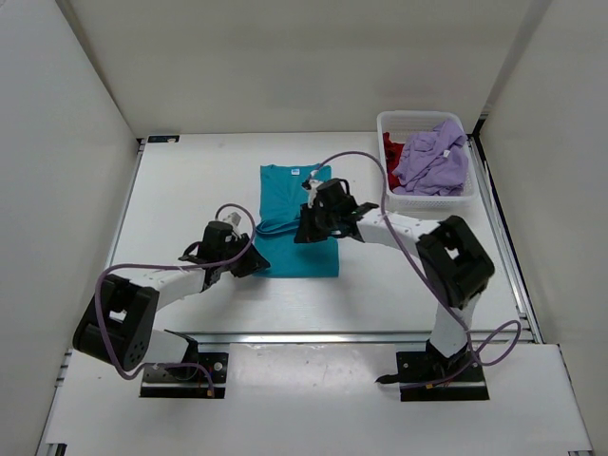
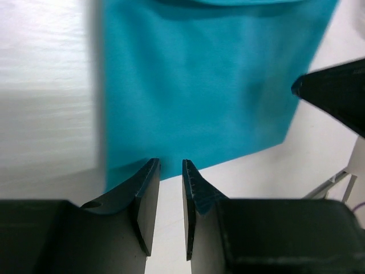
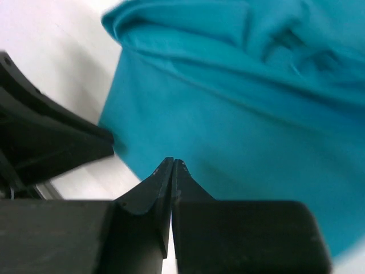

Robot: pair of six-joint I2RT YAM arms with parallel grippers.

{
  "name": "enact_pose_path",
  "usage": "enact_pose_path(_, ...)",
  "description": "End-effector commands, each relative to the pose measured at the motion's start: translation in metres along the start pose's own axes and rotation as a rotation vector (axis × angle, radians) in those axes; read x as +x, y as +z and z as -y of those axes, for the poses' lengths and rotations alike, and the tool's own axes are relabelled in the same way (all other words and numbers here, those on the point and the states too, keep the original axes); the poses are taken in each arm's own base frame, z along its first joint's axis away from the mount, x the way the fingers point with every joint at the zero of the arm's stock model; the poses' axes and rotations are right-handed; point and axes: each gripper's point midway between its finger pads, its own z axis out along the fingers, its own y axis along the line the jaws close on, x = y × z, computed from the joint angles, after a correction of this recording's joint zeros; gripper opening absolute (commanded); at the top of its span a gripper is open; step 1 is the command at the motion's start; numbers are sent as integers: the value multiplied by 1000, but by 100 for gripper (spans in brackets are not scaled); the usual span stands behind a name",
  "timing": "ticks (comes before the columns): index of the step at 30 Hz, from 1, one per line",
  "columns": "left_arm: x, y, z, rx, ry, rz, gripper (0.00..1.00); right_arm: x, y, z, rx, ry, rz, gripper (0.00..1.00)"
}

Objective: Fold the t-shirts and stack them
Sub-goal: Fold the folded rectangular tshirt in 1/3 of the way

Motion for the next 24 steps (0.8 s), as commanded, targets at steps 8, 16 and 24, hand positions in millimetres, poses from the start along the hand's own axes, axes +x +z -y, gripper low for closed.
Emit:
enact_pose_path(8,12,-4,-21,-9,-23,1,34,-30,67,12,-8,-31,-27,0)
enact_pose_path(16,15,-9,-20,-1,-17,-3,34,-93,79,38,23,2,73,0)
enact_pose_path(24,-6,-21,-4,33,3,52,37,-110,50,24,16,-31,117,0)
